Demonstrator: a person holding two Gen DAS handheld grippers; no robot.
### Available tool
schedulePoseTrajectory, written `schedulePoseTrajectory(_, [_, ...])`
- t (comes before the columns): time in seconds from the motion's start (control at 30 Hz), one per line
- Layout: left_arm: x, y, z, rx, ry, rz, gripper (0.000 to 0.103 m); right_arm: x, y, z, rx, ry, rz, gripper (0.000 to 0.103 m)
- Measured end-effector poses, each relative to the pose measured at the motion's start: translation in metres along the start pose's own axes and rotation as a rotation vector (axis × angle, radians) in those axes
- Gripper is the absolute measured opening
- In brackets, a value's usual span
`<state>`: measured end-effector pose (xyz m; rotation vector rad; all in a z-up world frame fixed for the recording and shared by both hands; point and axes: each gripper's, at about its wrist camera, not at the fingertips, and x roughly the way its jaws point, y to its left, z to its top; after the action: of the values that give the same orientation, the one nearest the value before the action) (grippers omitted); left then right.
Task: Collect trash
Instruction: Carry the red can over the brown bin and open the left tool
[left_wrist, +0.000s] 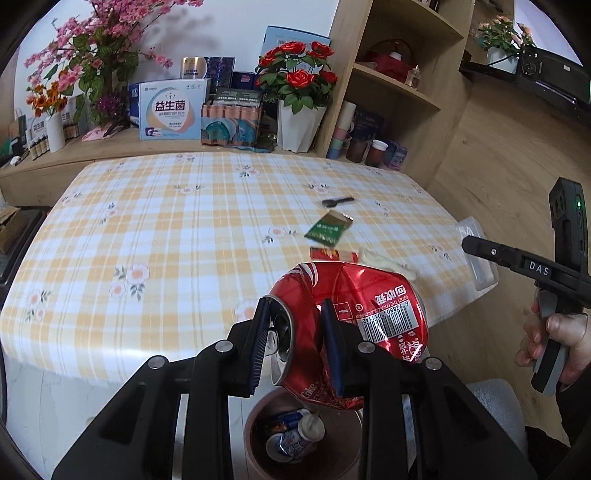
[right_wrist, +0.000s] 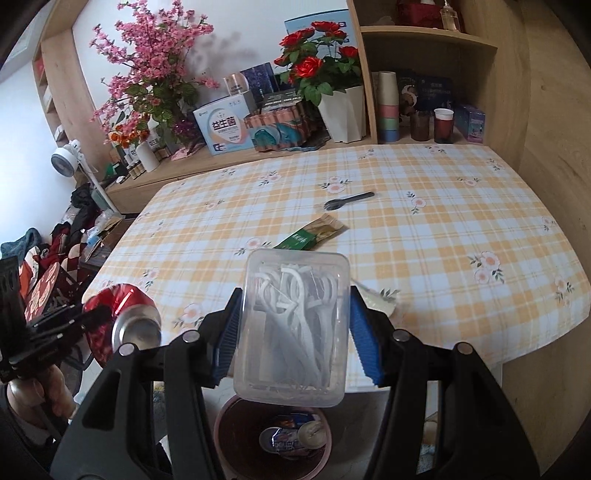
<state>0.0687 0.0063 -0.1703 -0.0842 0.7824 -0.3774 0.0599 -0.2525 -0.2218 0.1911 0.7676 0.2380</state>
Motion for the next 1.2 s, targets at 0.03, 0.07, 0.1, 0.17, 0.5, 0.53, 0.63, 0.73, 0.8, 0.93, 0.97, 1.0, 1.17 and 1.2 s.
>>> schedulePoseTrajectory(0.03, [-0.003, -0.002, -0.006, -0.001, 0.007, 0.001, 0.028, -0.002, 0.004, -0.004, -0.002, 0.002, 0.007, 0.056])
schedulePoseTrajectory(0.07, [-0.005, -0.004, -0.012, 0.000, 0.014, 0.004, 0.028, -0.005, 0.007, -0.007, -0.003, 0.003, 0.013, 0.056])
schedulePoseTrajectory(0.1, [-0.008, -0.007, -0.020, 0.003, 0.023, 0.008, 0.028, -0.007, 0.010, -0.009, -0.005, 0.002, 0.017, 0.056])
schedulePoseTrajectory(0.17, [-0.011, -0.011, -0.032, 0.005, 0.040, 0.006, 0.028, -0.013, 0.016, -0.016, -0.008, -0.001, 0.027, 0.056])
schedulePoseTrajectory(0.5, [0.014, -0.028, -0.093, 0.035, 0.208, -0.004, 0.028, -0.026, 0.023, -0.041, 0.008, 0.012, 0.055, 0.056])
schedulePoseTrajectory(0.53, [0.018, -0.028, -0.096, 0.033, 0.218, -0.003, 0.028, -0.026, 0.022, -0.042, 0.010, 0.016, 0.055, 0.056])
schedulePoseTrajectory(0.63, [0.027, -0.027, -0.101, 0.003, 0.244, -0.027, 0.032, -0.028, 0.020, -0.045, 0.011, 0.021, 0.054, 0.056])
schedulePoseTrajectory(0.73, [0.024, -0.028, -0.097, -0.033, 0.219, -0.082, 0.073, -0.029, 0.018, -0.046, 0.009, 0.026, 0.051, 0.056])
schedulePoseTrajectory(0.8, [0.016, -0.032, -0.091, -0.013, 0.179, -0.076, 0.077, -0.030, 0.018, -0.048, 0.004, 0.031, 0.047, 0.056])
schedulePoseTrajectory(0.93, [-0.005, -0.034, -0.074, 0.026, 0.073, 0.003, 0.093, -0.028, 0.017, -0.054, 0.003, 0.050, 0.046, 0.056])
schedulePoseTrajectory(0.97, [-0.012, -0.033, -0.070, 0.033, 0.042, 0.027, 0.093, -0.028, 0.018, -0.056, 0.002, 0.056, 0.046, 0.056])
schedulePoseTrajectory(1.0, [-0.019, -0.032, -0.064, 0.043, 0.013, 0.052, 0.095, -0.027, 0.018, -0.058, 0.000, 0.060, 0.046, 0.056])
schedulePoseTrajectory(1.17, [-0.040, -0.023, -0.048, 0.058, -0.062, 0.124, 0.097, -0.019, 0.026, -0.070, -0.017, 0.109, 0.048, 0.056])
schedulePoseTrajectory(1.2, [-0.044, -0.020, -0.046, 0.056, -0.071, 0.133, 0.097, -0.016, 0.029, -0.073, -0.021, 0.124, 0.050, 0.056])
